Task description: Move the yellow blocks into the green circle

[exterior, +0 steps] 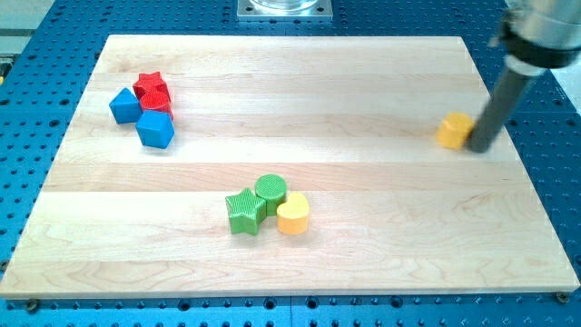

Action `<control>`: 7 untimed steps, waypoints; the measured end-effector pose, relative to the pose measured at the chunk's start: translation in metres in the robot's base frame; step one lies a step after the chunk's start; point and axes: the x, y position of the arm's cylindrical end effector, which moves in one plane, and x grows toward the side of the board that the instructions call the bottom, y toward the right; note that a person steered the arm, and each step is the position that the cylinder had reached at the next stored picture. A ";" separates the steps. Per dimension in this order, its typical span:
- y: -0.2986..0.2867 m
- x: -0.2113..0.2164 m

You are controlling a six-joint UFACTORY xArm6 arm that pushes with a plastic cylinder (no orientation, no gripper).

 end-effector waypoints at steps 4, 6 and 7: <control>-0.170 0.024; -0.197 -0.028; -0.247 0.035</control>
